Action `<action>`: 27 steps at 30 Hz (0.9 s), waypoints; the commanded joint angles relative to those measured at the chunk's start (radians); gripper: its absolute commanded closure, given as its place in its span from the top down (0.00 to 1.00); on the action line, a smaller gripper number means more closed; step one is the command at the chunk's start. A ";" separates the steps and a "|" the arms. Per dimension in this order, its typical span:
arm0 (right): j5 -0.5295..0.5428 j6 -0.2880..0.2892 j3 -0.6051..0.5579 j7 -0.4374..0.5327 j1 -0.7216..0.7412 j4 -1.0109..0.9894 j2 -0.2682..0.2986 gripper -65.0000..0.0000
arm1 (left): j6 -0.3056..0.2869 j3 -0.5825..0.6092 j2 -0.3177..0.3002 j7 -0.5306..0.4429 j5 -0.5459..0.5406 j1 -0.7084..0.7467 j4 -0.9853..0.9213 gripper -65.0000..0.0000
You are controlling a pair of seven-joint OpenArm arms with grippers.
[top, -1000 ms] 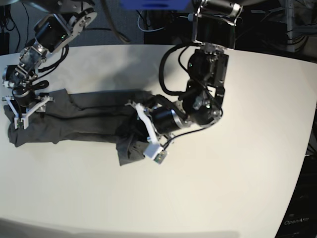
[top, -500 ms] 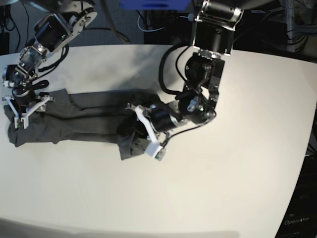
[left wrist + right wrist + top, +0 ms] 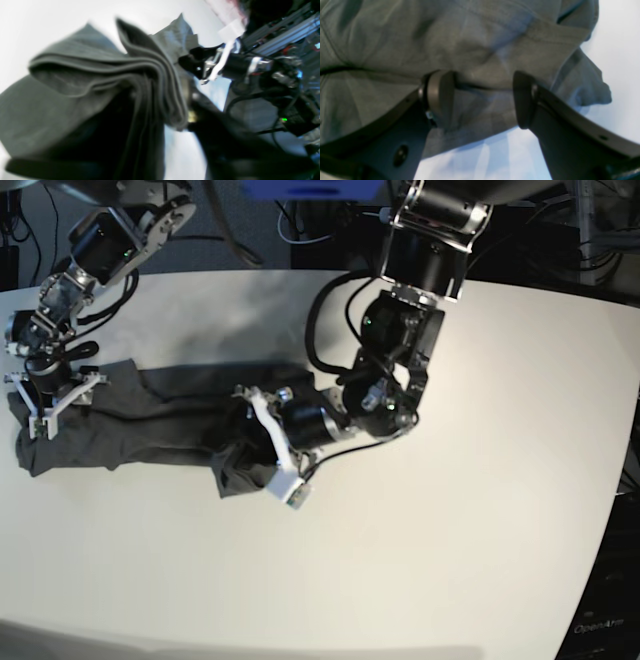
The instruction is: Fold the T-shirt properly
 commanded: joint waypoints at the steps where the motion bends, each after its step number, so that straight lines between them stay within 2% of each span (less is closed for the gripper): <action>1: 0.009 -0.004 -0.002 0.024 0.016 0.016 0.014 0.53 | -0.013 0.004 0.010 -0.024 -0.033 -0.028 0.016 0.47; 3: 0.009 -0.004 -0.002 0.024 0.016 0.016 0.014 0.53 | -0.016 0.016 0.010 -0.024 -0.045 -0.030 0.018 0.60; 6: 0.009 -0.004 -0.002 0.024 0.016 0.016 0.011 0.53 | -0.073 0.051 0.008 -0.026 -0.085 -0.031 0.025 0.71; 10: 0.009 -0.004 -0.005 0.024 0.016 0.016 0.010 0.53 | -0.073 0.048 0.004 -0.026 -0.163 -0.048 0.030 0.71; 14: 0.009 -0.004 -0.033 0.024 -0.003 0.016 0.011 0.53 | -0.073 -0.002 -0.016 -0.026 -0.185 -0.057 0.045 0.71; 18: 0.009 -0.004 -0.039 0.024 -0.012 0.016 0.013 0.53 | -0.073 -0.059 -0.075 -0.067 -0.128 -0.020 0.099 0.71; 22: 0.009 -0.004 -0.039 0.024 -0.012 0.016 0.013 0.53 | -0.073 -0.032 -0.124 -0.151 -0.043 0.032 0.103 0.71; 27: 0.009 -0.004 -0.037 0.024 -0.006 0.016 0.010 0.53 | -0.073 0.004 -0.141 -0.221 -0.028 0.043 0.096 0.71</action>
